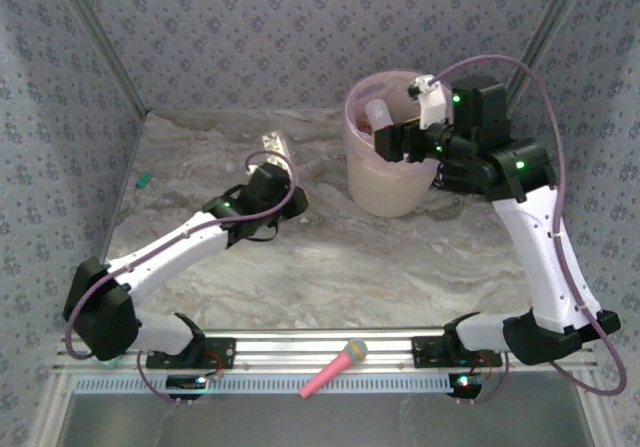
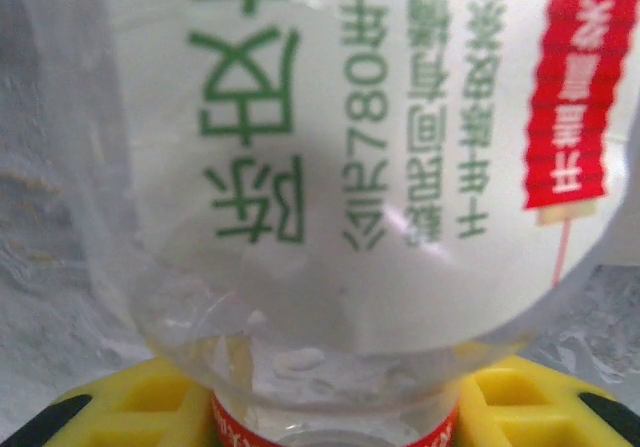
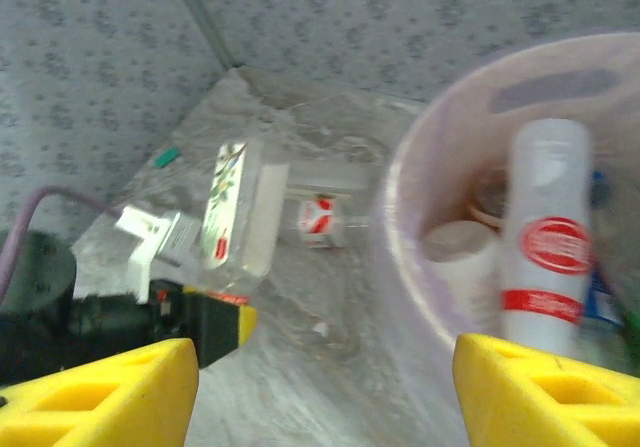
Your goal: Put the plastic bottles in the bin
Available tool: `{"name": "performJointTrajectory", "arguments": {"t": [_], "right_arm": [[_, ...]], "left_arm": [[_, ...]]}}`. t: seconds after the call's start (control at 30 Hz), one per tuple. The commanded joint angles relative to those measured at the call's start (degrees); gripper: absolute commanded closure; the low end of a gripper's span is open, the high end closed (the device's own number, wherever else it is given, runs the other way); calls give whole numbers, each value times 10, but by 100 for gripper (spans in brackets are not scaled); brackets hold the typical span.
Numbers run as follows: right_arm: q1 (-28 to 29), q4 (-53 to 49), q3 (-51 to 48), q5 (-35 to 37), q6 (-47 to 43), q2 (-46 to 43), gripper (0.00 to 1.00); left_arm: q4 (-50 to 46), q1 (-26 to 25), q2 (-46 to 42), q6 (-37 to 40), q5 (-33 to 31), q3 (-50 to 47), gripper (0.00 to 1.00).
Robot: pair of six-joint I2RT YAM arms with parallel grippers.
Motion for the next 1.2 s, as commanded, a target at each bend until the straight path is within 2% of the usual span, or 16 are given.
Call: {"name": "performJointTrajectory", "arguments": {"t": [0.0,0.03,0.1,0.2,0.3,0.43,0.63,0.83,0.97,1.1,1.17], "right_arm": [[46,70,-28,-12,46,7,30],[60,85,-35,-7,53,10,29],[89,115,-51,12,68,19,21],[128,159,-75,66,90,37,15],[157,187,-76,77,110,68,6],[165,241,-70,30,141,118,0],[159,291,-51,-29,171,177,0],[144,320,-52,-43,202,215,7],[135,343,-54,-66,219,231,17],[135,343,-42,-92,221,244,32],[135,333,-37,-86,211,242,35]], "left_arm": [[63,66,-41,112,136,-30,100],[94,87,-54,128,185,-46,100],[146,114,-82,158,255,-72,100],[136,124,-119,207,291,-77,100],[147,124,-150,225,313,-91,100],[206,124,-169,219,358,-124,100],[243,124,-163,208,381,-136,100],[270,124,-150,199,393,-132,100],[269,122,-138,196,395,-124,100],[258,119,-126,197,388,-116,100],[249,118,-123,197,379,-112,100]]}}
